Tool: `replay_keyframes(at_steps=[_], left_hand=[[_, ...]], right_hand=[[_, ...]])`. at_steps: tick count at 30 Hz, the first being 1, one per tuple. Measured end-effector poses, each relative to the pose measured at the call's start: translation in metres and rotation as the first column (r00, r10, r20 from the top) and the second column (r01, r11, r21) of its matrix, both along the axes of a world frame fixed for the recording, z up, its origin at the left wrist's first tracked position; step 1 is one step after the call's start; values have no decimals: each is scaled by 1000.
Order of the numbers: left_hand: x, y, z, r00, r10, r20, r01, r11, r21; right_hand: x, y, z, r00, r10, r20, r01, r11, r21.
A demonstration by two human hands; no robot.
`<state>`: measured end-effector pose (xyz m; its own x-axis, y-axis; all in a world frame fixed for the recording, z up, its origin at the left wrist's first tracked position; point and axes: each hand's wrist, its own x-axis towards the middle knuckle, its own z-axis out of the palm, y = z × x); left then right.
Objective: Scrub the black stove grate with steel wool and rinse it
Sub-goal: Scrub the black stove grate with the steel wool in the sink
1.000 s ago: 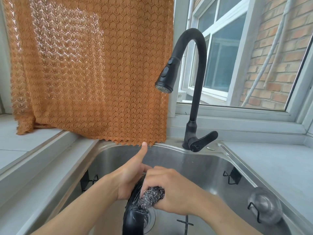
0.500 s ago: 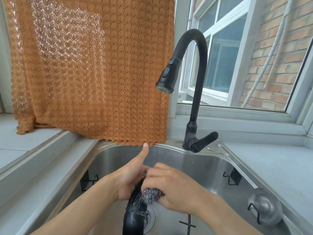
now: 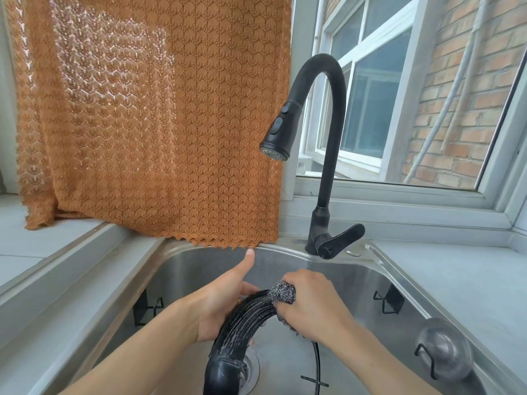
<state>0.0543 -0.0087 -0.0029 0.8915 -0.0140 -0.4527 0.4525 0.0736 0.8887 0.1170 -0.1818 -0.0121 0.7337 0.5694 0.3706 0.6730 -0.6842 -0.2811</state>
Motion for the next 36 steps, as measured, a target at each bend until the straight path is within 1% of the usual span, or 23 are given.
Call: replay_keyframes(at_steps=[3,4,6,8,9,10,13,16,18,22,23,26,30,33,34,36], left_hand=[[0,1,0,1000,-8,5,8,1000,-21],[0,1,0,1000,-10,7,10,1000,-22],[1,1,0,1000,-14,10,14,1000,-11],[1,0,0,1000,-13,10,13,1000,0],[1,0,0,1000,-12,11,12,1000,1],[0,-1,1,1000,-11,12,11,1000,1],[-1,-2,1,1000,-10,15,10,1000,0],[-1,-6,2,1000,-16,25,15,1000,11],[-2,-8,3,999,-21,34,20,1000,13],[-3,-6,1,999,-35,36,35,999,-1],[-3,-6,1,999,-32,37,33,999,-3],[-2,-8,2,999,-29,45,29,1000,11],[-1,-5,0,999,-35,37,34,999,20],[0,-5,0,999,-39,31,39,999,8],[1,-5,0,999,-43,30,43,999,5],[0,-4,1,999,-41,30,42,999,-9]], right_hand=[[-6,4,2,976,188,-110,-180,981,74],[-6,5,3,969,212,-131,-201,975,92],[-3,5,2,985,145,-97,-138,988,71],[2,3,1,999,46,-18,-46,999,-2],[4,1,1,1000,18,-14,-18,1000,-17],[6,0,1,999,5,-47,-5,1000,-3],[11,-6,3,984,-14,-180,34,993,109],[16,-9,2,988,-53,-146,71,990,120],[15,-7,2,991,-25,-134,44,989,138],[13,-5,4,970,92,-224,-35,969,245],[14,-4,3,970,87,-228,-28,968,249],[16,-4,2,990,6,-144,18,985,169],[18,-6,2,972,70,-223,-21,976,215],[18,-8,2,989,7,-146,16,988,151],[16,-8,3,987,23,-157,2,987,159],[9,-6,7,969,116,-220,-69,976,208]])
